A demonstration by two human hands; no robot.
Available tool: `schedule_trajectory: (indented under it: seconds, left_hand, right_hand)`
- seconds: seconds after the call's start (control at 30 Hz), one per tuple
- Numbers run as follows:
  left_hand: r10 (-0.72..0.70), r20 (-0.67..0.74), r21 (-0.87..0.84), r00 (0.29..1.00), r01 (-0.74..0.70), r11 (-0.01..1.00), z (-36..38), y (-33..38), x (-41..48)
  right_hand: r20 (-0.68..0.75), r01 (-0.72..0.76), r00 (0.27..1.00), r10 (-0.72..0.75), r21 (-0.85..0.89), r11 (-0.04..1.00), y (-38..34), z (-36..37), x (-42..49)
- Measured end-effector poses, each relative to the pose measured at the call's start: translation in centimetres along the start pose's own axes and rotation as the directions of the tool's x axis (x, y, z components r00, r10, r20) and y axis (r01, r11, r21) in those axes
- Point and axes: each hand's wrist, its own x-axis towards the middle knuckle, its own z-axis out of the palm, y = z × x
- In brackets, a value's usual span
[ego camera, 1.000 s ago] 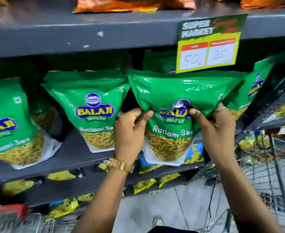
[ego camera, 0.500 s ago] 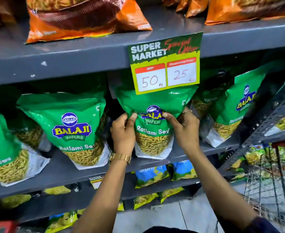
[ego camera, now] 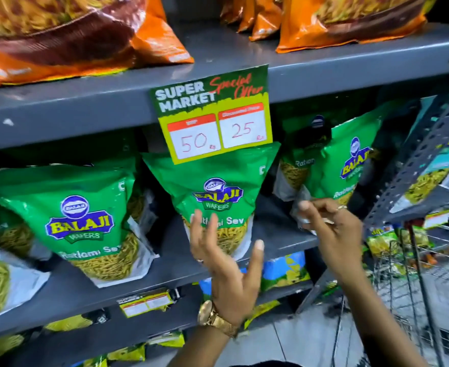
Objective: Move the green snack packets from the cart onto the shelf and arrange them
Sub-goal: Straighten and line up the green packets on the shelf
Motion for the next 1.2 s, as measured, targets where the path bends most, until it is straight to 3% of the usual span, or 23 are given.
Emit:
schedule_trajectory:
  seconds: [0.1, 0.17, 0.3, 0.4, 0.47, 0.53, 0.63, 0.73, 0.93, 1.07, 1.2]
  left_hand:
    - [0.286, 0.163, 0.002, 0.944, -0.29, 0.957, 2.0, 0.3, -0.7]
    - [0.284, 0.275, -0.096, 0.918, -0.268, 0.959, 3.8, 0.8, -1.3]
    - [-0.059, 0.472, -0.136, 0.88, 0.139, 0.981, 8.8, 0.4, -2.0]
    - [-0.4, 0.432, 0.044, 0.808, 0.424, 0.905, 12.9, 0.0, -1.0]
    - [-0.549, 0.398, 0.097, 0.735, 0.561, 0.822, 14.7, 0.0, 0.0]
    - [-0.59, 0.392, 0.085, 0.706, 0.611, 0.787, 15.9, -0.4, 0.8]
    - [-0.549, 0.396, 0.063, 0.736, 0.575, 0.816, 16.3, -1.4, 1.8]
    - [-0.514, 0.447, 0.015, 0.732, 0.569, 0.823, 15.8, -2.3, 2.4]
    - [-0.48, 0.549, -0.21, 0.684, 0.669, 0.713, 15.3, -4.7, 2.1]
    - [-0.431, 0.573, -0.146, 0.697, 0.605, 0.783, 15.6, -4.4, 1.6]
    - [-0.457, 0.525, -0.07, 0.718, 0.572, 0.817, 15.9, -3.1, 1.5]
  right_hand:
    - [-0.224, 0.045, 0.973, -0.054, -0.045, 0.998, 1.2, -2.8, 0.8]
    - [-0.282, 0.083, 0.956, -0.083, -0.012, 0.996, 2.4, -4.0, 1.9]
    - [-0.181, 0.065, 0.98, -0.08, -0.09, 0.994, 5.6, -4.7, 4.9]
    - [-0.098, -0.042, 0.995, 0.031, -0.113, 0.993, 7.2, -4.3, 6.8]
    - [-0.073, -0.126, 0.989, 0.126, 0.0, 0.992, 7.6, -4.1, 7.7]
    - [-0.021, -0.234, 0.97, 0.242, 0.182, 0.955, 7.7, -4.2, 8.5]
    - [0.068, -0.308, 0.95, 0.304, 0.338, 0.889, 7.8, -4.4, 9.2]
    - [0.022, -0.285, 0.954, 0.3, 0.383, 0.879, 8.2, -4.1, 8.4]
    - [-0.055, -0.218, 0.967, 0.25, 0.334, 0.917, 9.4, -3.0, 6.1]
    - [0.065, -0.273, 0.961, 0.267, 0.342, 0.899, 10.2, -3.0, 6.8]
    - [0.083, -0.308, 0.951, 0.298, 0.336, 0.89, 10.5, -2.7, 7.2]
